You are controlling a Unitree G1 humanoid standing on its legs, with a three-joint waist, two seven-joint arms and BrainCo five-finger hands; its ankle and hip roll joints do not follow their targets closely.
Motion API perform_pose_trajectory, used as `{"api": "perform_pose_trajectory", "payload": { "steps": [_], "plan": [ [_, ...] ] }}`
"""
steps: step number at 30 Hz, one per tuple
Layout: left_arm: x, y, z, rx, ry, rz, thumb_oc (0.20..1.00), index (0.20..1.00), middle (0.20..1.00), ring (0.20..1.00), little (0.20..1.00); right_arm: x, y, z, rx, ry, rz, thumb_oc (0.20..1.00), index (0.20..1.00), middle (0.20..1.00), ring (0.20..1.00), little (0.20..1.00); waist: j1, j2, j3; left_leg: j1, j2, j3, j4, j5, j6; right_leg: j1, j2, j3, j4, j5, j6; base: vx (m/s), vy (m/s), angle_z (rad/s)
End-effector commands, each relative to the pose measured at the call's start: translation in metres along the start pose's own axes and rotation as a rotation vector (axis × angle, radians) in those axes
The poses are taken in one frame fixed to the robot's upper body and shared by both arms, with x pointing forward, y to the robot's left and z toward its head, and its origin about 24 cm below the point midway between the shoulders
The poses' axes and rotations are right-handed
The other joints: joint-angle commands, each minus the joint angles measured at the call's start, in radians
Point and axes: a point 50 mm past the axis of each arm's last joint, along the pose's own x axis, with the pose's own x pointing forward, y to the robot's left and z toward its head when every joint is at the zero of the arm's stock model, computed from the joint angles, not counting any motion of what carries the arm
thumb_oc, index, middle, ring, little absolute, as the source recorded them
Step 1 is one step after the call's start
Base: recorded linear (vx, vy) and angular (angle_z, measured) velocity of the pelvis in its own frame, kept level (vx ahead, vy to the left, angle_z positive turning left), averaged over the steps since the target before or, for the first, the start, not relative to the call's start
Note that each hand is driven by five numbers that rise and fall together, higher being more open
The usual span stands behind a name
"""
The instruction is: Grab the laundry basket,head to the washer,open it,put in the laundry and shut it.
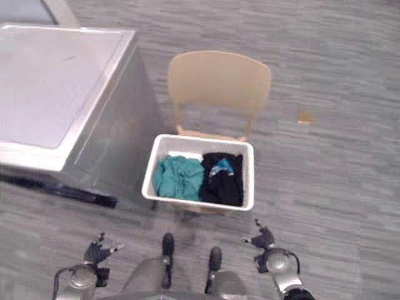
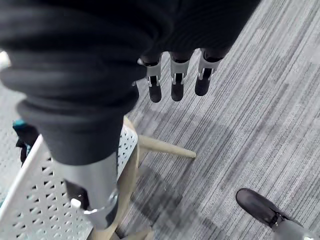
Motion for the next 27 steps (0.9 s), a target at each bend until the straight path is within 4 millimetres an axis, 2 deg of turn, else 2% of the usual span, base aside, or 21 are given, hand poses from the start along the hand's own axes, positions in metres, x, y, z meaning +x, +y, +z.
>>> {"api": "perform_pose_trajectory", "payload": {
  "steps": [1, 2, 3, 4, 5, 8, 10, 11, 13, 15, 16, 17, 18, 19, 20, 23, 24, 25, 26, 27],
  "plan": [
    [0.003, 0.012, 0.007, -0.066, -0.024, 0.078, 1.000, 1.000, 1.000, 1.000, 1.000, 0.001, -0.002, 0.014, 0.027, -0.066, -0.014, 1.000, 1.000, 1.000, 1.000, 1.000, 0.001, -0.050, 0.002, 0.007, 0.022, 0.109, 0.119, -0.226, 0.070, -0.057, -0.065, 0.003, 0.029, -0.089, 0.068, -0.05, 0.132, 0.96],
    [0.003, 0.012, 0.007, -0.066, -0.025, 0.078, 1.000, 1.000, 1.000, 1.000, 1.000, 0.001, -0.002, 0.015, 0.027, -0.066, -0.014, 1.000, 1.000, 1.000, 1.000, 1.000, -0.001, -0.051, 0.000, 0.004, 0.021, 0.108, 0.117, -0.223, 0.070, -0.060, -0.065, 0.002, 0.028, -0.088, 0.069, -0.01, 0.216, 0.41],
    [0.005, 0.010, 0.010, -0.072, -0.034, 0.084, 1.000, 1.000, 1.000, 1.000, 1.000, 0.002, 0.001, 0.016, 0.036, -0.067, -0.008, 1.000, 1.000, 1.000, 1.000, 1.000, -0.012, -0.060, -0.006, 0.041, 0.094, 0.128, 0.104, -0.218, 0.058, -0.052, -0.108, -0.027, 0.021, -0.074, 0.085, -0.02, 0.259, 0.40],
    [0.005, 0.008, 0.012, -0.075, -0.041, 0.085, 1.000, 1.000, 1.000, 1.000, 1.000, 0.001, 0.002, 0.015, 0.043, -0.063, -0.005, 1.000, 1.000, 1.000, 1.000, 1.000, -0.019, -0.060, -0.012, 0.058, 0.132, 0.140, 0.093, -0.204, 0.051, -0.048, -0.125, -0.044, 0.019, -0.072, 0.092, -0.01, 0.257, 0.62],
    [0.005, 0.008, 0.012, -0.075, -0.040, 0.085, 1.000, 1.000, 1.000, 1.000, 1.000, 0.001, 0.002, 0.015, 0.043, -0.063, -0.005, 1.000, 1.000, 1.000, 1.000, 1.000, -0.020, -0.060, -0.011, 0.059, 0.133, 0.139, 0.092, -0.204, 0.050, -0.047, -0.125, -0.045, 0.019, -0.072, 0.092, 0.01, 0.177, 0.70],
    [0.006, 0.004, 0.017, -0.069, -0.056, 0.074, 1.000, 1.000, 1.000, 1.000, 1.000, -0.001, 0.001, 0.007, 0.061, -0.038, -0.015, 1.000, 1.000, 1.000, 1.000, 1.000, -0.044, -0.044, -0.037, 0.084, 0.214, 0.208, 0.028, -0.152, 0.017, -0.036, -0.181, -0.111, 0.011, -0.062, 0.119, 0.04, 0.321, 0.53],
    [0.007, 0.000, 0.020, -0.051, -0.066, 0.052, 1.000, 1.000, 1.000, 1.000, 1.000, -0.003, 0.002, 0.000, 0.083, -0.010, -0.022, 1.000, 1.000, 1.000, 1.000, 1.000, -0.054, -0.029, -0.057, 0.121, 0.229, 0.256, -0.024, -0.165, -0.006, -0.009, -0.213, -0.145, -0.006, -0.055, 0.150, 0.11, 0.414, 0.81],
    [0.007, -0.002, 0.020, -0.037, -0.068, 0.039, 1.000, 1.000, 1.000, 1.000, 1.000, -0.004, 0.005, -0.002, 0.097, 0.003, -0.015, 1.000, 1.000, 1.000, 1.000, 1.000, -0.057, -0.026, -0.065, 0.114, 0.217, 0.249, -0.016, -0.177, -0.004, -0.005, -0.227, -0.149, -0.010, -0.043, 0.157, 0.07, 0.478, 0.99],
    [0.008, -0.003, 0.027, -0.004, -0.097, 0.020, 1.000, 1.000, 1.000, 1.000, 1.000, -0.001, 0.008, 0.005, 0.101, -0.015, -0.006, 1.000, 1.000, 1.000, 1.000, 1.000, -0.054, -0.041, -0.062, 0.065, 0.167, 0.209, 0.041, -0.217, 0.011, -0.011, -0.279, -0.147, -0.001, -0.004, 0.177, 0.06, 0.449, 0.46],
    [0.009, 0.004, 0.030, 0.030, -0.109, 0.023, 1.000, 1.000, 1.000, 1.000, 1.000, -0.001, 0.016, 0.010, 0.112, -0.030, 0.020, 1.000, 1.000, 1.000, 1.000, 1.000, -0.044, -0.052, -0.049, 0.050, 0.123, 0.186, 0.060, -0.254, 0.040, -0.037, -0.300, -0.104, 0.040, -0.007, 0.172, 0.00, 0.363, 0.46],
    [0.011, 0.008, 0.033, 0.050, -0.115, 0.032, 1.000, 1.000, 1.000, 1.000, 1.000, 0.001, 0.019, 0.018, 0.106, -0.055, 0.033, 1.000, 1.000, 1.000, 1.000, 1.000, -0.042, -0.056, -0.039, 0.030, 0.095, 0.176, 0.067, -0.246, 0.064, -0.067, -0.303, -0.072, 0.074, 0.006, 0.157, -0.06, 0.331, 0.75],
    [0.011, 0.012, 0.035, 0.062, -0.120, 0.042, 1.000, 1.000, 1.000, 1.000, 1.000, 0.002, 0.022, 0.024, 0.100, -0.073, 0.046, 1.000, 1.000, 1.000, 1.000, 1.000, -0.039, -0.056, -0.033, 0.025, 0.078, 0.168, 0.070, -0.249, 0.077, -0.091, -0.290, -0.029, 0.110, -0.004, 0.149, -0.05, 0.302, 0.69],
    [0.011, 0.014, 0.035, 0.065, -0.119, 0.050, 1.000, 1.000, 1.000, 1.000, 1.000, 0.002, 0.025, 0.031, 0.092, -0.100, 0.056, 1.000, 1.000, 1.000, 1.000, 1.000, -0.037, -0.053, -0.028, 0.029, 0.064, 0.163, 0.060, -0.248, 0.086, -0.118, -0.258, 0.013, 0.147, -0.020, 0.139, 0.07, 0.341, 0.51],
    [0.011, 0.017, 0.033, 0.064, -0.112, 0.063, 1.000, 1.000, 1.000, 1.000, 1.000, 0.003, 0.029, 0.051, 0.078, -0.178, 0.079, 1.000, 1.000, 1.000, 1.000, 1.000, -0.036, -0.046, -0.024, 0.053, 0.035, 0.155, 0.030, -0.242, 0.103, -0.150, -0.175, 0.056, 0.188, -0.066, 0.121, 0.07, 0.270, 0.30],
    [0.011, 0.017, 0.033, 0.064, -0.112, 0.063, 1.000, 1.000, 1.000, 1.000, 1.000, 0.003, 0.029, 0.051, 0.078, -0.178, 0.079, 1.000, 1.000, 1.000, 1.000, 1.000, -0.035, -0.046, -0.023, 0.055, 0.035, 0.155, 0.030, -0.242, 0.103, -0.149, -0.176, 0.056, 0.189, -0.066, 0.120, 0.09, 0.230, 0.21],
    [0.010, 0.017, 0.032, 0.045, -0.113, 0.070, 1.000, 1.000, 1.000, 1.000, 1.000, 0.002, 0.031, 0.088, 0.072, -0.322, 0.108, 1.000, 1.000, 1.000, 1.000, 1.000, -0.021, -0.051, -0.006, 0.081, -0.011, 0.141, 0.008, -0.244, 0.115, -0.173, -0.077, 0.028, 0.166, -0.092, 0.101, 0.08, 0.094, 0.28],
    [0.009, 0.019, 0.027, 0.064, -0.092, 0.077, 1.000, 1.000, 1.000, 1.000, 1.000, 0.000, 0.028, 0.093, 0.065, -0.354, 0.088, 1.000, 1.000, 1.000, 1.000, 1.000, -0.019, -0.058, -0.006, 0.087, -0.025, 0.140, 0.009, -0.255, 0.114, -0.161, -0.048, 0.030, 0.132, -0.114, 0.089, 0.09, 0.022, 0.38],
    [0.008, 0.018, 0.026, 0.047, -0.099, 0.075, 1.000, 1.000, 1.000, 1.000, 1.000, 0.000, 0.029, 0.098, 0.081, -0.363, 0.101, 1.000, 1.000, 1.000, 1.000, 1.000, -0.015, -0.061, -0.007, 0.077, -0.038, 0.124, 0.021, -0.257, 0.114, -0.139, -0.055, 0.033, 0.104, -0.103, 0.096, 0.09, 0.014, 0.54],
    [0.009, 0.015, 0.030, 0.037, -0.113, 0.072, 1.000, 1.000, 1.000, 1.000, 1.000, -0.002, 0.028, 0.113, 0.084, -0.426, 0.105, 1.000, 1.000, 1.000, 1.000, 1.000, -0.010, -0.063, -0.006, 0.066, -0.053, 0.105, 0.036, -0.264, 0.116, -0.135, -0.049, 0.059, 0.090, -0.094, 0.092, 0.06, -0.004, 1.00],
    [0.008, 0.013, 0.029, 0.032, -0.113, 0.065, 1.000, 1.000, 1.000, 1.000, 1.000, -0.003, 0.024, 0.120, 0.067, -0.462, 0.095, 1.000, 1.000, 1.000, 1.000, 1.000, -0.012, -0.061, -0.008, 0.063, -0.061, 0.090, 0.038, -0.267, 0.116, -0.141, -0.017, 0.114, 0.097, -0.106, 0.082, 0.14, -0.018, 0.76]
  ]
}}
